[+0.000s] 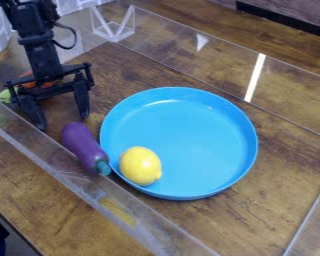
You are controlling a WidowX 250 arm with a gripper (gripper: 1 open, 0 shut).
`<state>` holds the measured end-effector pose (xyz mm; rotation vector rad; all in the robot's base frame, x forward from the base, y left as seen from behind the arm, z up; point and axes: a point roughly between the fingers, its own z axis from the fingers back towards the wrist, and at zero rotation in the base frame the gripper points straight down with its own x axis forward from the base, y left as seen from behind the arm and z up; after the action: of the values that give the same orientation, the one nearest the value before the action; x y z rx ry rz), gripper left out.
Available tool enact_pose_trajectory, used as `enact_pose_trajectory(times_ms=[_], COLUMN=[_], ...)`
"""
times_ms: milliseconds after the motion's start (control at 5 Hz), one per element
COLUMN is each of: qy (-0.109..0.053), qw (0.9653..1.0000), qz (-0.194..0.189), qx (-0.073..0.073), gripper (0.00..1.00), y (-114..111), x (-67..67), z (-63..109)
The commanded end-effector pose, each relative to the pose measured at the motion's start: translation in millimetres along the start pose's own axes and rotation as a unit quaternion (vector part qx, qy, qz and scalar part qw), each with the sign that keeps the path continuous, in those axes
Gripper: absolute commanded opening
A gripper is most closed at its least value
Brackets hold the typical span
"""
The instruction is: Remove the purple eggplant from the blue tray and put it on the table
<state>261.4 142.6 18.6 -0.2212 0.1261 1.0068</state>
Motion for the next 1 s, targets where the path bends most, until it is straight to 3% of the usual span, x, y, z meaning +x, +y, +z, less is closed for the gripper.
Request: enact_pose_trajectory(times_ms=[0, 200, 800], qy=[-0.031, -0.038, -0.052], qw=[0.9989, 0.9974, 0.9933], qz=[0.034, 0.058, 0.1], qx=[-0.013, -0.017, -0.024], gripper=[1.0, 1.0, 1.0], y=[-5.7, -14.4, -0.4], x=[9.4, 9.7, 20.8], z=[12.2, 11.9, 16.2])
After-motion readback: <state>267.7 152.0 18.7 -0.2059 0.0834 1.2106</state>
